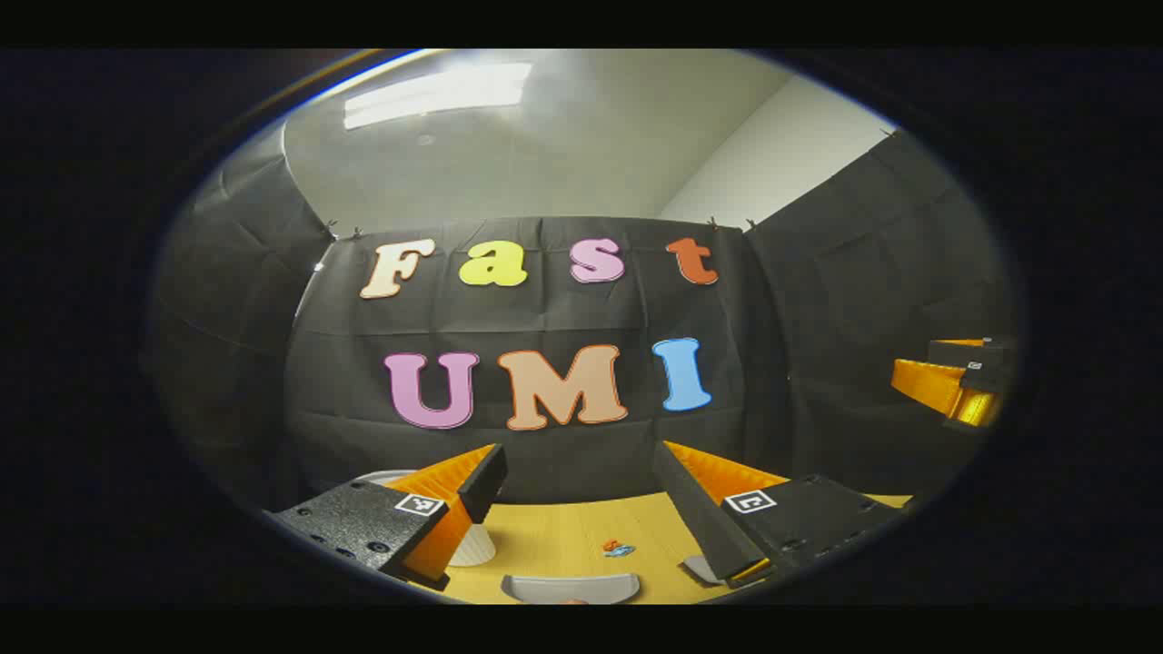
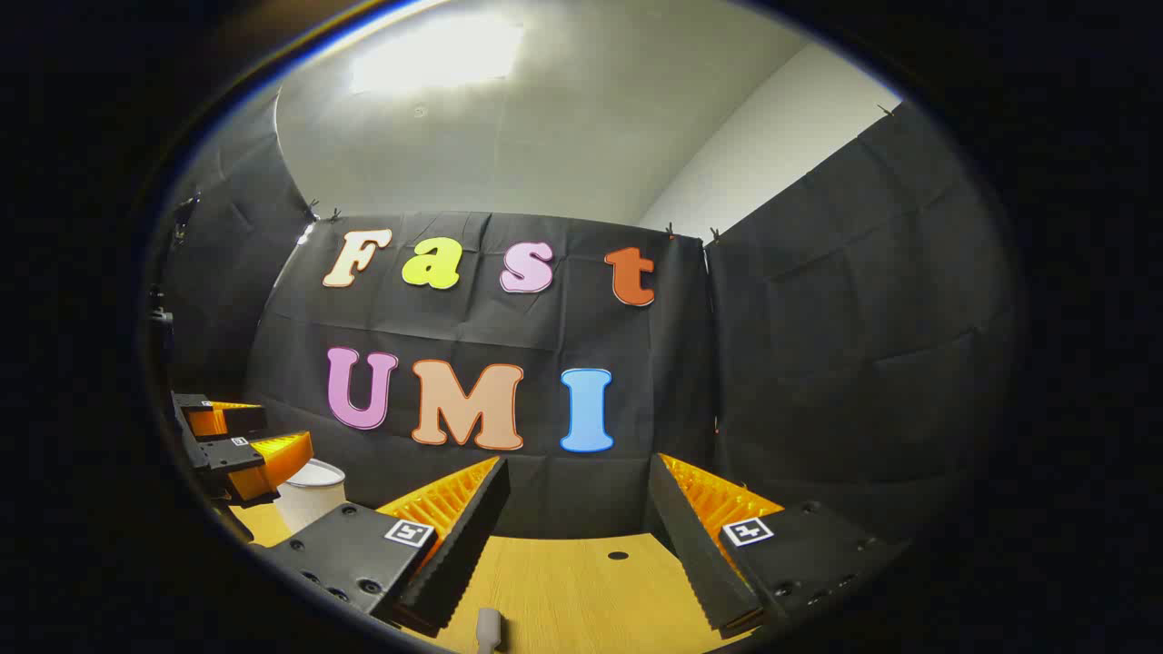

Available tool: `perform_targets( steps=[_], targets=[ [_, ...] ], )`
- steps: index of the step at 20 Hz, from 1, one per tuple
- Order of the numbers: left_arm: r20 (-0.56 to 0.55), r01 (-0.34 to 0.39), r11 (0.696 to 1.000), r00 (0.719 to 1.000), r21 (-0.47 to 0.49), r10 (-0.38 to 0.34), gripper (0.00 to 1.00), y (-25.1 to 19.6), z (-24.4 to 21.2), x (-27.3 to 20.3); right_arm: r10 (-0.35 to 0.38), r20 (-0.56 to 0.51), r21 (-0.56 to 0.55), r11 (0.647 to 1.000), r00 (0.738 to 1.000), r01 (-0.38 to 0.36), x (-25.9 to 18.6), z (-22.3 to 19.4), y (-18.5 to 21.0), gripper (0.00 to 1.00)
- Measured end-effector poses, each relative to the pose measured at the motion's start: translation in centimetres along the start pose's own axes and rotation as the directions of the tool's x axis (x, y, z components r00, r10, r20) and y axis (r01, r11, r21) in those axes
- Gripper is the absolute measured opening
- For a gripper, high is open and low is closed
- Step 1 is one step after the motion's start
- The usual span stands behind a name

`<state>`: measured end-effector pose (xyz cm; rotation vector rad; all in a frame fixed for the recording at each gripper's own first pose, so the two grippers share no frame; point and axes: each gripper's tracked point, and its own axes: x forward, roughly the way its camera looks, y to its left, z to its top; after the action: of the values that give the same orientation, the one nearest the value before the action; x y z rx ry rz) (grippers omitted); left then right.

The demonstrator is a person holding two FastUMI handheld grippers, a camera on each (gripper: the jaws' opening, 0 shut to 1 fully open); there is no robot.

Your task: Pick up the small broom and dustpan from the desktop, sweep the trash into the dustpan with the broom, and then empty the trash into the garbage bin.

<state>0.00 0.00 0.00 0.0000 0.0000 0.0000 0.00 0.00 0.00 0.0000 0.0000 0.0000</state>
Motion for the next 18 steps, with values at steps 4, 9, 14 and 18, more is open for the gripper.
perform_targets(
  steps=[4, 9, 14, 18],
  targets=[
    [0.003, -0.011, 1.0, 1.0, 0.002, 0.011, 0.98, 0.2, 0.18, -0.08, 0.01, 0.0, 0.003, 1.0, 1.0, -0.01, 0.18, 0.05, 0.14, 0.99],
    [0.004, -0.023, 1.0, 1.0, 0.003, 0.023, 0.98, 0.18, 0.13, -0.09, 0.041, -0.013, 0.001, 0.999, 0.999, -0.041, 0.28, -0.07, 0.52, 0.99],
    [-0.006, -0.033, 0.999, 0.999, 0.0, 0.033, 0.98, 0.13, -0.16, -0.34, 0.049, -0.006, -0.002, 0.999, 0.999, -0.049, 0.3, 0.16, 0.43, 0.99],
    [-0.005, -0.041, 0.999, 0.999, 0.0, 0.041, 0.95, 0.2, 0.02, -0.41, 0.059, -0.01, -0.002, 0.998, 0.998, -0.059, 0.28, 0.06, 0.53, 0.99]
  ],
)
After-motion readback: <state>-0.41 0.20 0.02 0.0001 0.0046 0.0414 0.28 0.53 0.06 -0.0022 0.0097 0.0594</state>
